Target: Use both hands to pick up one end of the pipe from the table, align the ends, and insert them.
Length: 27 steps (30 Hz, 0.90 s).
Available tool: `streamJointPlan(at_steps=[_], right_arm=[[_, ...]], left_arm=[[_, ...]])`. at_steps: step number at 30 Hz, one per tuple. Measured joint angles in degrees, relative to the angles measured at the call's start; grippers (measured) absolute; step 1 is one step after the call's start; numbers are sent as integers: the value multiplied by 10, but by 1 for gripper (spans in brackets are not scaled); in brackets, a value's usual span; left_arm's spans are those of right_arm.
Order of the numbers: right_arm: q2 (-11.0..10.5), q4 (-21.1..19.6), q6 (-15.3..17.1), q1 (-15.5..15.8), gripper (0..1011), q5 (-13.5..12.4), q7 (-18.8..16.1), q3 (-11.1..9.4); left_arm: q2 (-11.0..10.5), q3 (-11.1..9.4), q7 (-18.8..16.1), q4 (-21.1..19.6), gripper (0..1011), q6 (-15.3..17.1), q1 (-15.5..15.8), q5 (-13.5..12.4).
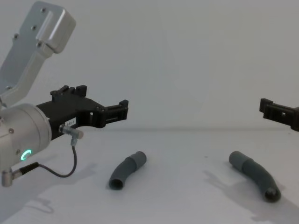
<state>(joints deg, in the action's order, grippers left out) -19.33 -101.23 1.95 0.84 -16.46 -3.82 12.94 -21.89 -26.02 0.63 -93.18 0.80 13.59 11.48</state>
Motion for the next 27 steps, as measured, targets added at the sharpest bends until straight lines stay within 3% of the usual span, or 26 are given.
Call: streamJointPlan(at_steps=[27], right_arm=[[0,0,0,0,1002,0,0,0]], left_arm=[[0,0,0,0,1002,0,0,0]])
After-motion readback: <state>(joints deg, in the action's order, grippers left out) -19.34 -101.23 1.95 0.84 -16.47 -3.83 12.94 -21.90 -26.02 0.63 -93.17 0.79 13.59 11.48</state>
